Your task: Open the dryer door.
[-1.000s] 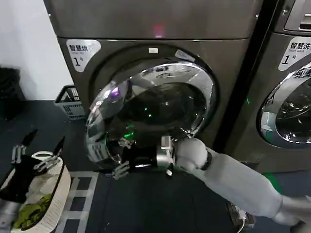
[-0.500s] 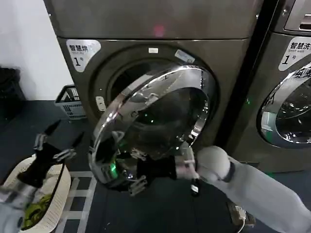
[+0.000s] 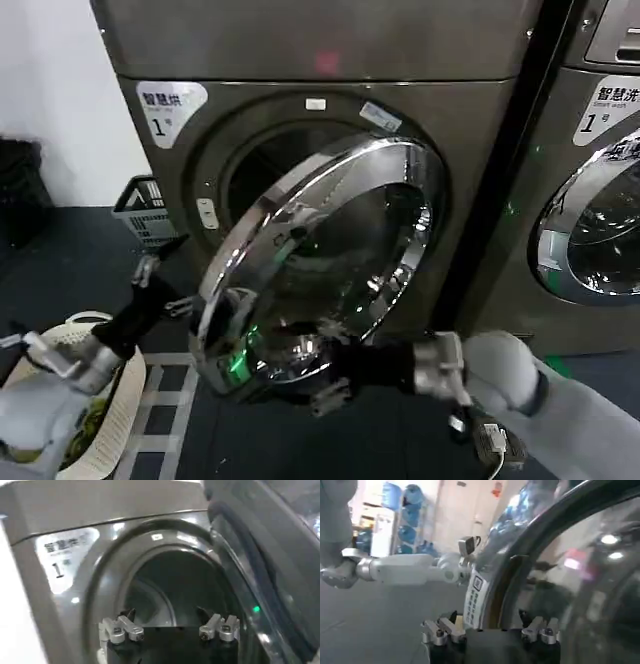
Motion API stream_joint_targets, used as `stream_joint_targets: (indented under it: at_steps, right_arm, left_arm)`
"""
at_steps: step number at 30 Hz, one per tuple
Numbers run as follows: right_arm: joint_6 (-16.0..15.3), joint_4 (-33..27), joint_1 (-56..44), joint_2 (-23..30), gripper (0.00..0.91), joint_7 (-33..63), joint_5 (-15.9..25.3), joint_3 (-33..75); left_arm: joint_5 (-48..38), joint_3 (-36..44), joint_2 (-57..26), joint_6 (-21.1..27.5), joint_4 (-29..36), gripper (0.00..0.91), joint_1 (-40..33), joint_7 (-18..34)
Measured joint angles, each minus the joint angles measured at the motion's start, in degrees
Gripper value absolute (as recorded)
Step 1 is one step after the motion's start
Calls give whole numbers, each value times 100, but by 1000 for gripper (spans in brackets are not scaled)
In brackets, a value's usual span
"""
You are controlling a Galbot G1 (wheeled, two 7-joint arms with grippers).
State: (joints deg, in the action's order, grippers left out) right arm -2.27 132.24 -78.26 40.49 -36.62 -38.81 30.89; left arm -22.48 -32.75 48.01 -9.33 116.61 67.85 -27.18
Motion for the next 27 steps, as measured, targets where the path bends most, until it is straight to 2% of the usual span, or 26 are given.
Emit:
stream_joint_targets:
  at_steps: [5, 9, 14, 18, 24, 27]
  right_arm:
    - [285, 305, -1440, 523, 907, 393, 130, 1491]
    - [775, 401, -2465, 1063, 907, 926, 468, 2409]
    - [1359, 448, -3408, 1969, 907, 1786, 759, 3291]
    - [1673, 335, -3781, 2853, 907, 2467, 1000, 3833]
    - [1659, -160, -3833, 4030, 907, 3568, 1302, 4700]
    - [1293, -563, -3674, 4459, 907, 4147, 1381, 5168]
  left_arm:
    - [48, 345, -86, -99, 2, 907, -204, -52]
    - [94, 799, -91, -128, -35, 907, -428, -75]
    - [96, 1370, 17, -146, -164, 907, -825, -72]
    - [85, 1787, 77, -195, -293, 907, -1173, -70]
    - [201, 2441, 292, -313, -541, 907, -1710, -58]
    - [264, 2760, 419, -387, -689, 907, -1971, -45]
